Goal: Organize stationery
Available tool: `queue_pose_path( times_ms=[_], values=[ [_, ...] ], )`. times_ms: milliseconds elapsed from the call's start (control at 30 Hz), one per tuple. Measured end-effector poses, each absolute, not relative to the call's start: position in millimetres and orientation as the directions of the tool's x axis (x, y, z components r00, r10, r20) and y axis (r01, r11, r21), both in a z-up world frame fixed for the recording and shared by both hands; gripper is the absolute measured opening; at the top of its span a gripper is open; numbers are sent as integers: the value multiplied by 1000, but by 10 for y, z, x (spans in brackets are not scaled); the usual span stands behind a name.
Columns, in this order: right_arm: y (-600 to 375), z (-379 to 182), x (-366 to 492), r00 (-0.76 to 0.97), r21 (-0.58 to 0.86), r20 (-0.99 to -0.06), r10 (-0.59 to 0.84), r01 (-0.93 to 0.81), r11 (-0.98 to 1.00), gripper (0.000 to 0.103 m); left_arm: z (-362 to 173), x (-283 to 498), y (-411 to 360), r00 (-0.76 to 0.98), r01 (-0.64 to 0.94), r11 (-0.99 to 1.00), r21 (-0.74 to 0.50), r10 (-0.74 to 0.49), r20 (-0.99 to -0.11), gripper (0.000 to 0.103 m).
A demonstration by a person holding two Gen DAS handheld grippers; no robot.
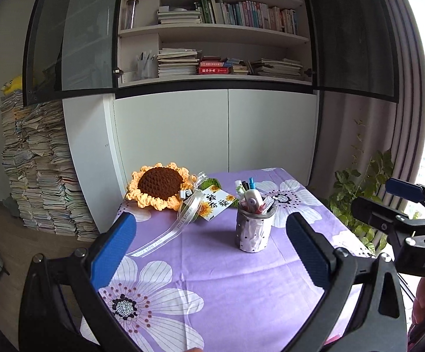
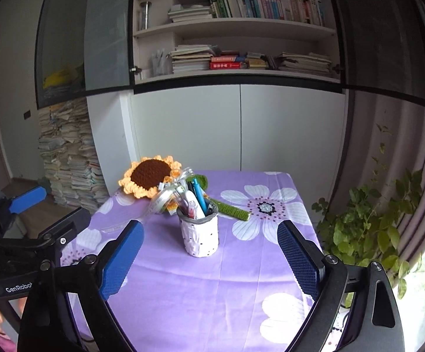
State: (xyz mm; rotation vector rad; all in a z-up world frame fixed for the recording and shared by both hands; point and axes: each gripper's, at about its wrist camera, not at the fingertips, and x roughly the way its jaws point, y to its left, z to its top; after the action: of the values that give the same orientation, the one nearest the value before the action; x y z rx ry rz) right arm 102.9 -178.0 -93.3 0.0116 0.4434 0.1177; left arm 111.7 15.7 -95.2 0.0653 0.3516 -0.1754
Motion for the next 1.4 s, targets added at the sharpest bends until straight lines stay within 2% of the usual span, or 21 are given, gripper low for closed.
queue_pose_path(
  times_ms=[700, 833, 900, 1400],
  values=[
    [-1690, -386, -227, 968, 20, -244, 60, -57, 998, 95, -439, 86, 163, 967, 187, 980, 74, -170, -191, 102],
    [-1673, -342, -336, 974, 15, -222, 52, -49, 999, 96, -409, -17, 163, 969, 191, 978, 80, -175, -173, 102],
    [-1668, -336, -381, 976, 15, -210, 52, -50, 999, 103, -403, -51, 149, 970, 194, 977, 86, -177, -169, 102],
    [-1627, -314, -509, 984, 17, -169, 50, -48, 999, 103, -385, -149, 173, 972, 196, 977, 85, -182, -147, 102]
  ],
)
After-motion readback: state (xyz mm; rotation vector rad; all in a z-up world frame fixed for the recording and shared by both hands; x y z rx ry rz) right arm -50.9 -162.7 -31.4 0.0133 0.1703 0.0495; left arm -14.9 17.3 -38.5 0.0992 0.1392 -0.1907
